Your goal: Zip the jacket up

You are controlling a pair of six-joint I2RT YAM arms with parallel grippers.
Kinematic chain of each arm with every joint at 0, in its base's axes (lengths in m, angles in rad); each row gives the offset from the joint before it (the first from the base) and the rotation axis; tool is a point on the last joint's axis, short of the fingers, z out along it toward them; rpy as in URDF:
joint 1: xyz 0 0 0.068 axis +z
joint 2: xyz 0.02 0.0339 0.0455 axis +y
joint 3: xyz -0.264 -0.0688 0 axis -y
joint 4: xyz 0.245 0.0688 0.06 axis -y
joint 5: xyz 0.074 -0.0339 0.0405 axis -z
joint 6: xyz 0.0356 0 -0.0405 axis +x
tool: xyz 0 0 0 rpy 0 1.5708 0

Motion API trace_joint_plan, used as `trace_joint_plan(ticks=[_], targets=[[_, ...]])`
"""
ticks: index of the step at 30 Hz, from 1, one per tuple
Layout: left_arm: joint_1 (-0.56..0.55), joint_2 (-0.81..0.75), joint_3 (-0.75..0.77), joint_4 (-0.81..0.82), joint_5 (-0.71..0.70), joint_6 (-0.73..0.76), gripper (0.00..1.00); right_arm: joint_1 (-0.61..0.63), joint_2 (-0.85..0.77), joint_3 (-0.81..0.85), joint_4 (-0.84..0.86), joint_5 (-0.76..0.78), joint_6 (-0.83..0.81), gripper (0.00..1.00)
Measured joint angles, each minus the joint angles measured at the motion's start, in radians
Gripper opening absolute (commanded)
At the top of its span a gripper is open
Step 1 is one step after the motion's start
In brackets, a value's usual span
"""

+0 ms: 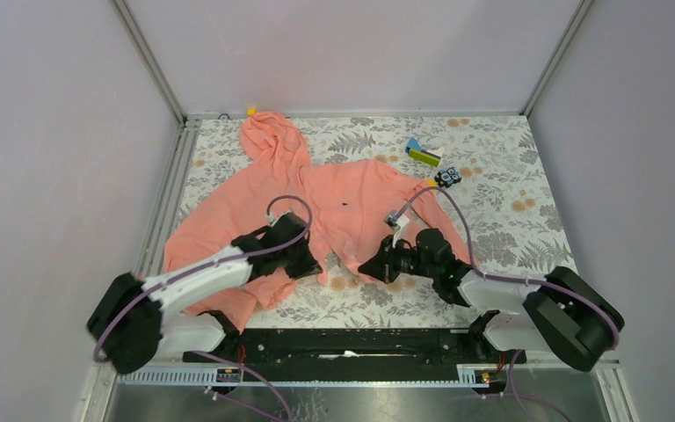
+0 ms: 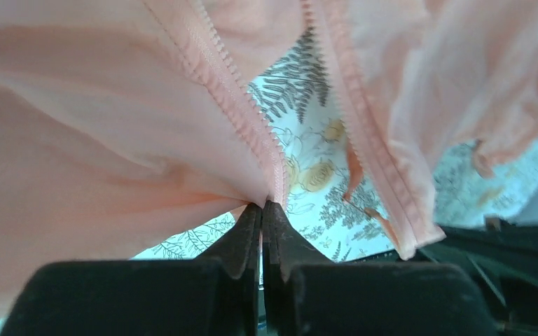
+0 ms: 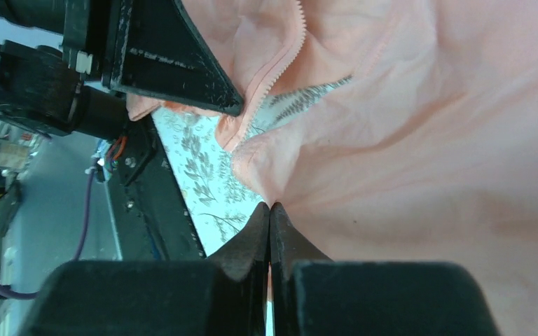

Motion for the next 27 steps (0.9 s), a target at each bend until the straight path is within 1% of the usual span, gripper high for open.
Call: trace_joint_plan(ticks=[3, 6, 10, 14, 18, 22, 27], targets=[[0.0, -0.191, -0.154, 0.145, -0.013, 0.065, 0.0, 0.0, 0.083, 0.055, 0.035, -0.084, 0.031, 0.0], [0.0, -0.333, -0.27, 0.25, -0.028, 0.125, 0.0, 0.0, 0.159, 0.1, 0.097, -0.145, 0.075, 0.0], [0.0, -0.489, -0.413, 0.426, -0.051, 0.21, 0.0, 0.0, 0.28, 0.117, 0.275, -0.214, 0.172, 0.0], [0.0, -0.589, -0.544, 0.597, -0.062, 0.272, 0.0, 0.0, 0.432, 0.131, 0.462, -0.276, 0.282, 0.0], [0.0, -0.658, -0.594, 0.679, -0.066, 0.312, 0.0, 0.0, 0.544, 0.129, 0.645, -0.324, 0.376, 0.0], [-0.001, -0.705, -0.6, 0.774, -0.061, 0.348, 0.0, 0.0, 0.595, 0.13, 0.719, -0.346, 0.425, 0.0], [-0.001, -0.727, -0.625, 0.847, -0.061, 0.368, 0.0, 0.0, 0.603, 0.132, 0.755, -0.352, 0.459, 0.0]])
